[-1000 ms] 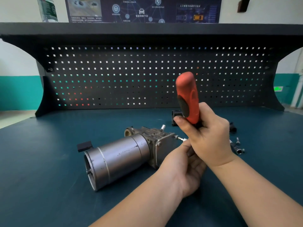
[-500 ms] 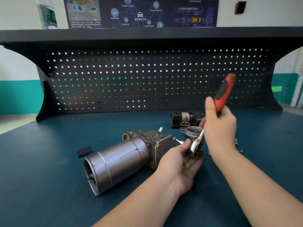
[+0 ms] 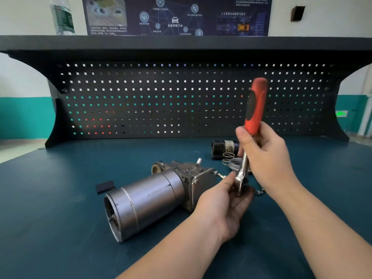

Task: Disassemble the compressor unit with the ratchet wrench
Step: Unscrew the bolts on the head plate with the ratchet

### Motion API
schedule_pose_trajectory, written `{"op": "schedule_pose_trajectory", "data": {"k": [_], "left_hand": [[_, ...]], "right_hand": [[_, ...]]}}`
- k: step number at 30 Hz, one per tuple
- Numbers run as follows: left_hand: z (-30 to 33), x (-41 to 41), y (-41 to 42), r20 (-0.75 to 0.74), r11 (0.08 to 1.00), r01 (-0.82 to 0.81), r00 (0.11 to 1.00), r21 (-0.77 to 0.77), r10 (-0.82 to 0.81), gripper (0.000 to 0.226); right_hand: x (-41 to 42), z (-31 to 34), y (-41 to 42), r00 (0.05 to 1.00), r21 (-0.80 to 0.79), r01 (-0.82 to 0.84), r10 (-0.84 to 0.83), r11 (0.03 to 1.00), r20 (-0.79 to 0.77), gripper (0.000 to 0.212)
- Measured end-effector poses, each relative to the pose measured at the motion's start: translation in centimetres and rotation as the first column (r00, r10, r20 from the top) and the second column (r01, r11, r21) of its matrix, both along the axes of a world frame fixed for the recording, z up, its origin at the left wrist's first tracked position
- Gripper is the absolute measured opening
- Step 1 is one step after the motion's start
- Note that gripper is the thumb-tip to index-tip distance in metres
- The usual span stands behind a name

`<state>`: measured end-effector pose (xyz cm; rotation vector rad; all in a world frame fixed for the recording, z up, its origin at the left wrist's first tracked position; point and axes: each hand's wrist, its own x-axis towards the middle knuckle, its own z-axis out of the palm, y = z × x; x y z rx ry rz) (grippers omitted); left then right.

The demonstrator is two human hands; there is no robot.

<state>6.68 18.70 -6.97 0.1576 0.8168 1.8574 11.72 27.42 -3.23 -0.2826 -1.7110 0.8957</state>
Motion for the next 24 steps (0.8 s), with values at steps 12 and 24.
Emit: {"op": "schedule_pose_trajectory", "data": {"k": [12,24], "left_hand": [[-0.1,-0.2,0.1,-0.052,0.999,0.033,0.998,-0.006,-0.033,0.017],[0.1,-0.3,-0.3,-0.101,1.0,0.001,0.995,-0.031,-0.004,0.011]], "right_hand": [[-1.8,-3.1,3.9,0.983,-0.766,0.184,-0.121,0.616,0.139,0.031],[-1.8,-1.7,0.3,0.953,-0.012,0.287,-0.287,0.958,-0.101,0.024]]}}
